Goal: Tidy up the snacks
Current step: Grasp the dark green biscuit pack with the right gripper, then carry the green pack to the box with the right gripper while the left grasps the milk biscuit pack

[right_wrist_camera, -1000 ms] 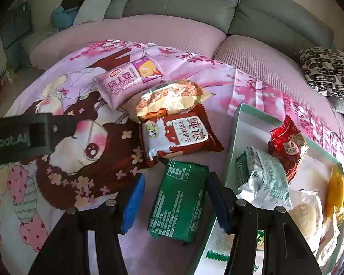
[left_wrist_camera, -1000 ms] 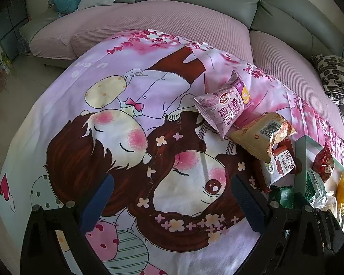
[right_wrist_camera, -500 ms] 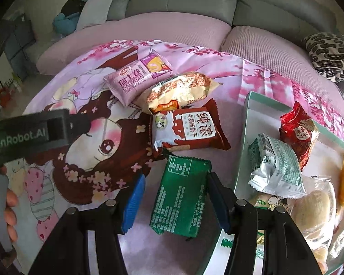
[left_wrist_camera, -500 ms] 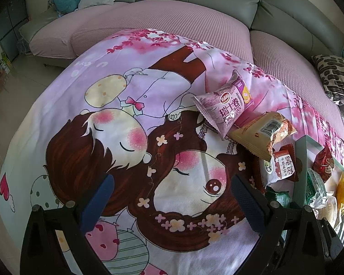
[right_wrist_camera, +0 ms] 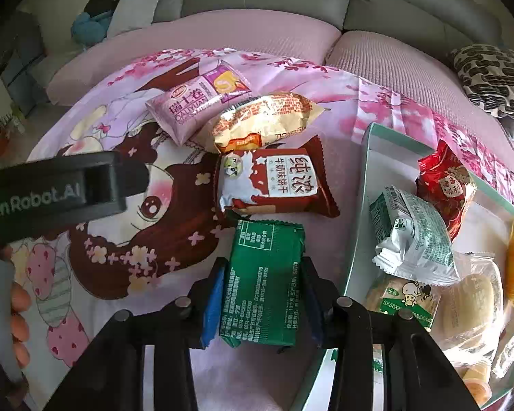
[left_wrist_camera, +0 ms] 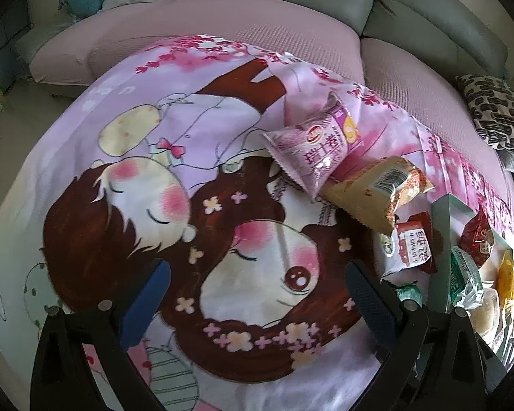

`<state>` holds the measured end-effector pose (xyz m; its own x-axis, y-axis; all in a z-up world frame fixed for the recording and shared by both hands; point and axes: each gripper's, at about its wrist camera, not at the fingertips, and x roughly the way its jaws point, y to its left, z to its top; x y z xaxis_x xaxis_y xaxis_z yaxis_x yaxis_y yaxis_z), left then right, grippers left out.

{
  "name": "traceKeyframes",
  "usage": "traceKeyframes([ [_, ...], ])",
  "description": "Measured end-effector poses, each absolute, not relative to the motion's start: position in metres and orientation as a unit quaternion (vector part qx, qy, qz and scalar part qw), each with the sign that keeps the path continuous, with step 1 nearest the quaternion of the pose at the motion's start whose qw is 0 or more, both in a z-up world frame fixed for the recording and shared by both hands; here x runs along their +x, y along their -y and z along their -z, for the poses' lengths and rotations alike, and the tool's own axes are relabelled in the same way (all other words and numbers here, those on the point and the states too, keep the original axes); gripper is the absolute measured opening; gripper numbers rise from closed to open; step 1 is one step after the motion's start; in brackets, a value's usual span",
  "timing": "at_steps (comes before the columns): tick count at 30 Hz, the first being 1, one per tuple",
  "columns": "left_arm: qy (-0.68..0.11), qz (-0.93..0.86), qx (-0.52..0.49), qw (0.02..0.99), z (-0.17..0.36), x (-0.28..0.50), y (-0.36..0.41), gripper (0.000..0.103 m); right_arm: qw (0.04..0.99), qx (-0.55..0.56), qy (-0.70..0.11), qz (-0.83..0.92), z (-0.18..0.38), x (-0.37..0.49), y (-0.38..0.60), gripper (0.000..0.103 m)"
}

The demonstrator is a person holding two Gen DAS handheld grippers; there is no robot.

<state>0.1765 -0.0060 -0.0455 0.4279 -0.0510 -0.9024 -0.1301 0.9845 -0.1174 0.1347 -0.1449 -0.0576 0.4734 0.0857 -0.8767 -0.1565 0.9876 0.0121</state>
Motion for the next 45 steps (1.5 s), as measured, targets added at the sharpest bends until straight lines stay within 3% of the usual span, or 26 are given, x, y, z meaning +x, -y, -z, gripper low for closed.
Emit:
traceKeyframes([
  [9, -0.532, 0.009, -0.119, 0.838, 0.049, 0.183, 0.017, 0.101, 0.867, 0.002, -0.492, -0.078, 0.041, 0.132, 0.158, 0.043],
  [37, -0.515, 0.056, -0.039, 0.855, 0.054, 0.200, 0.111, 0.101, 0.894, 0.137, -0.427, -0.001, -0.018, 0.101, 0.280, 0.043],
  [45, -0.524, 0.028, -0.016, 0.851, 0.068, 0.207, 0.127, 0.095, 0.889, 0.165, -0.427, 0.002, -0.013, 0.101, 0.299, 0.043],
])
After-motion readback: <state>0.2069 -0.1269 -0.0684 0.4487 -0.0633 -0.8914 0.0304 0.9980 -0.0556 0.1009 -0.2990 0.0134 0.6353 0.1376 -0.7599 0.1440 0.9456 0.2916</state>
